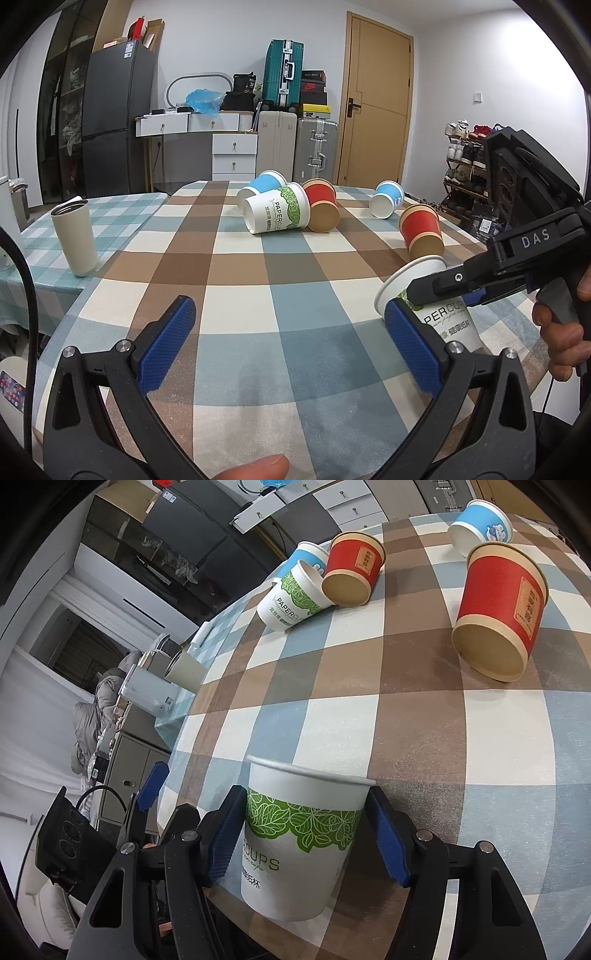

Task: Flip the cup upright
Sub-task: 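Grasp the white cup with the right tool and rotate it upright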

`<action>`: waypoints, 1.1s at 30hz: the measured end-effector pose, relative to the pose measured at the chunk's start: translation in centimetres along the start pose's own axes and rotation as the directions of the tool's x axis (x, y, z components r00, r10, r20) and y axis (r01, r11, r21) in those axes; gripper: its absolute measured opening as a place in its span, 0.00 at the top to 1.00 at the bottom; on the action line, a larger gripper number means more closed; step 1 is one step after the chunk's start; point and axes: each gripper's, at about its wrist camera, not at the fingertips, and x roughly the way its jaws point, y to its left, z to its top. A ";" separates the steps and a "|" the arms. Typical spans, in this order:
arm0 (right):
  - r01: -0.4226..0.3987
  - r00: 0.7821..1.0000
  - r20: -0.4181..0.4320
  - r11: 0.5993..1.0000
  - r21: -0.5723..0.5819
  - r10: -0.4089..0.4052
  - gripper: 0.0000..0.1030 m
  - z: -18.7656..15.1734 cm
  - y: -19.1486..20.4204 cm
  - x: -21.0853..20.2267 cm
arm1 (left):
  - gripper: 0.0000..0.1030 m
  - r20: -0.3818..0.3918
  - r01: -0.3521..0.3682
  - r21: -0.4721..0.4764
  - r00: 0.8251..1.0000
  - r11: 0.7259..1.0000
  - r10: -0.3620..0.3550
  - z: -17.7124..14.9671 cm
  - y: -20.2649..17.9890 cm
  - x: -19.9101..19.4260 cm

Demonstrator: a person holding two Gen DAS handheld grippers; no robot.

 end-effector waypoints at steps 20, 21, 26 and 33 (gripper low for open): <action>0.362 0.872 0.452 0.872 -0.329 -0.191 0.35 -2.4 5.4 -1.1 | 0.01 -0.002 0.001 -0.004 1.000 1.000 -0.001 -0.1 0.0 0.0; 0.367 0.871 0.451 0.868 -0.336 -0.194 0.35 -2.5 5.4 -1.0 | 0.01 -0.001 0.001 -0.002 1.000 1.000 -0.001 0.0 0.0 0.0; 0.372 0.872 0.451 0.854 -0.364 -0.188 0.35 -3.3 5.4 -1.2 | 0.01 -0.001 0.000 -0.002 1.000 1.000 0.000 -0.1 0.0 0.1; 0.315 0.905 0.400 0.857 -0.408 -0.142 0.36 -4.6 4.6 -2.9 | 0.01 -0.001 0.000 -0.001 1.000 1.000 0.000 -0.1 -0.1 0.1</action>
